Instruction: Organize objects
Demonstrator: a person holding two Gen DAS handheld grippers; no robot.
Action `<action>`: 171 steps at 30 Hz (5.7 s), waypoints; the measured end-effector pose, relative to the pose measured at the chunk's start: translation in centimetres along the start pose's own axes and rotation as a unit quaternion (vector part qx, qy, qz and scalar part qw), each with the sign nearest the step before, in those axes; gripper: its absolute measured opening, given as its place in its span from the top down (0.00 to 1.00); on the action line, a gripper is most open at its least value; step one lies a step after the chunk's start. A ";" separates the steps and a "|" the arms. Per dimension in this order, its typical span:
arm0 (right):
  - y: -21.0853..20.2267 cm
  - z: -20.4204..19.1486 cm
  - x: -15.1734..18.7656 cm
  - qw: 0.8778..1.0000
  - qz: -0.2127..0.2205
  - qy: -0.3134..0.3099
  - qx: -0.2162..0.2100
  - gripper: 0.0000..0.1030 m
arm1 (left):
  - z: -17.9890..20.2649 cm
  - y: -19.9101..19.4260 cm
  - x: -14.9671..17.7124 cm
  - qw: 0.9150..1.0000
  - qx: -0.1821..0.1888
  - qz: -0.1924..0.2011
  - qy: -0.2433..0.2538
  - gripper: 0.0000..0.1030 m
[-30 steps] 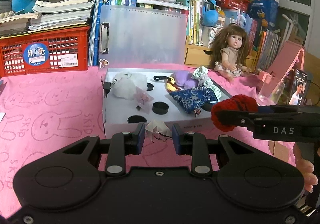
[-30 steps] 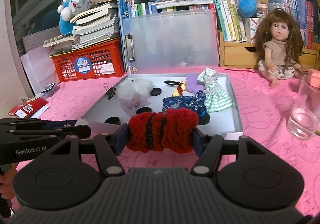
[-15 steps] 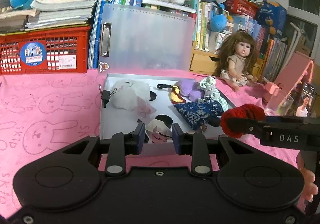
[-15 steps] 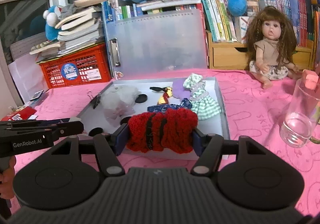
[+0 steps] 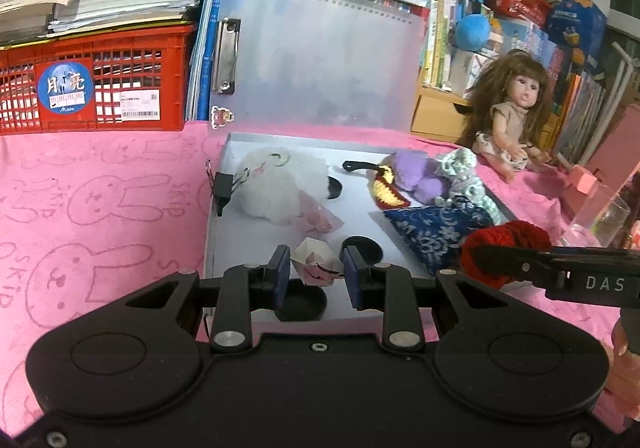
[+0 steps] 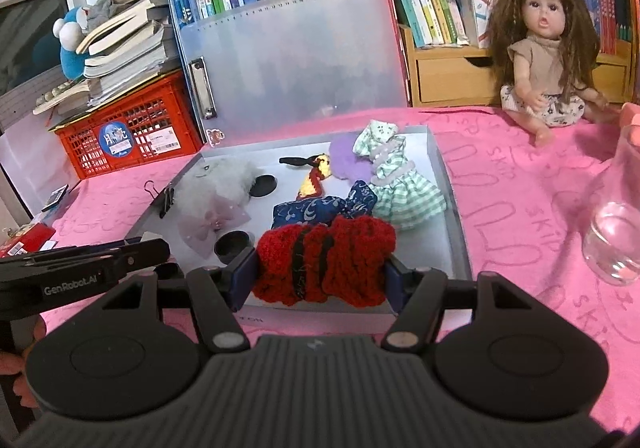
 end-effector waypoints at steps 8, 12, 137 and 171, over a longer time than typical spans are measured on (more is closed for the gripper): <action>1.7 0.0 -0.2 1.000 -0.007 0.000 0.001 0.36 | -0.2 1.8 -0.1 1.000 -0.006 -0.002 0.003 0.73; 2.3 0.1 -0.5 1.000 -0.007 0.002 -0.001 0.36 | -0.2 2.9 -0.2 1.000 -0.009 -0.001 0.003 0.73; 0.5 -0.7 -3.9 0.999 0.037 -0.021 -0.005 0.12 | 0.7 0.4 -3.6 0.999 -0.010 0.040 0.024 0.24; -6.0 -3.0 2.5 0.997 0.031 -0.063 0.015 0.10 | 0.3 -7.9 3.7 0.999 -0.037 0.001 0.030 0.18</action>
Point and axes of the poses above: each gripper's, at about its wrist camera, not at the fingertips, and y roughly the way its jaws point, z to its right, x to its underside, the point moved 5 cm from there along y, roughly the way its jaws point, and after that the axes turned 12 degrees about z, right-handed, at the moved point
